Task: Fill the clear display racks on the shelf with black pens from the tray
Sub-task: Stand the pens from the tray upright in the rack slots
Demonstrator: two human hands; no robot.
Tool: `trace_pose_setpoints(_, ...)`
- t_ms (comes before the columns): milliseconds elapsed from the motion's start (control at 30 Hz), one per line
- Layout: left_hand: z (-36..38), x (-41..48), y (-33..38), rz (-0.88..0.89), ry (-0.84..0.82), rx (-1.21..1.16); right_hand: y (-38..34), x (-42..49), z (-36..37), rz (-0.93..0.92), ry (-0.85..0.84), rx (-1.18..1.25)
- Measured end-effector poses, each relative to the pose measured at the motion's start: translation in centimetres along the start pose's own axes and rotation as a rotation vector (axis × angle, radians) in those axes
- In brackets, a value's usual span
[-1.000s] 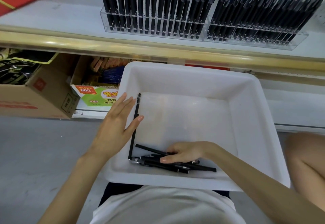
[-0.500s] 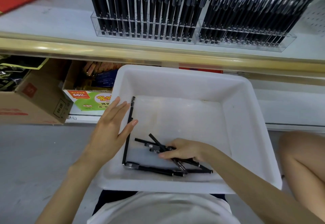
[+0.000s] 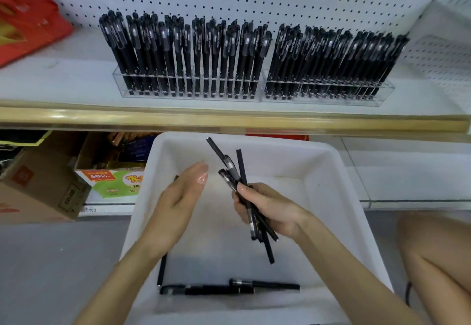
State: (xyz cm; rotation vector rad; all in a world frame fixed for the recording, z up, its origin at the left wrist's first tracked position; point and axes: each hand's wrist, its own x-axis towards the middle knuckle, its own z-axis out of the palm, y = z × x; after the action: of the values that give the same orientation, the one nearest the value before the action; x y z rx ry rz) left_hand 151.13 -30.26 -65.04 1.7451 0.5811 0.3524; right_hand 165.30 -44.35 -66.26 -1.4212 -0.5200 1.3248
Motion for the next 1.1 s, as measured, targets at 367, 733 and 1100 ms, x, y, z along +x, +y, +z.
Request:
trace_pose_setpoints(367,5.6,4.8,3.0,-0.330,-0.331,-0.404,-0.8,0.2,-0.5,-0.043,-0.009,0.040)
trace_pose_setpoints(733,7.6,5.8,3.7,-0.349,-0.187,-0.445,-0.4,-0.6,-1.5,0.053,-0.005,0.285)
trace_pose_setpoints(1100,6.9,8.2,3.7,-0.347,-0.019,-0.825,0.0,-3.2,-6.4,0.264,0.173,0.119)
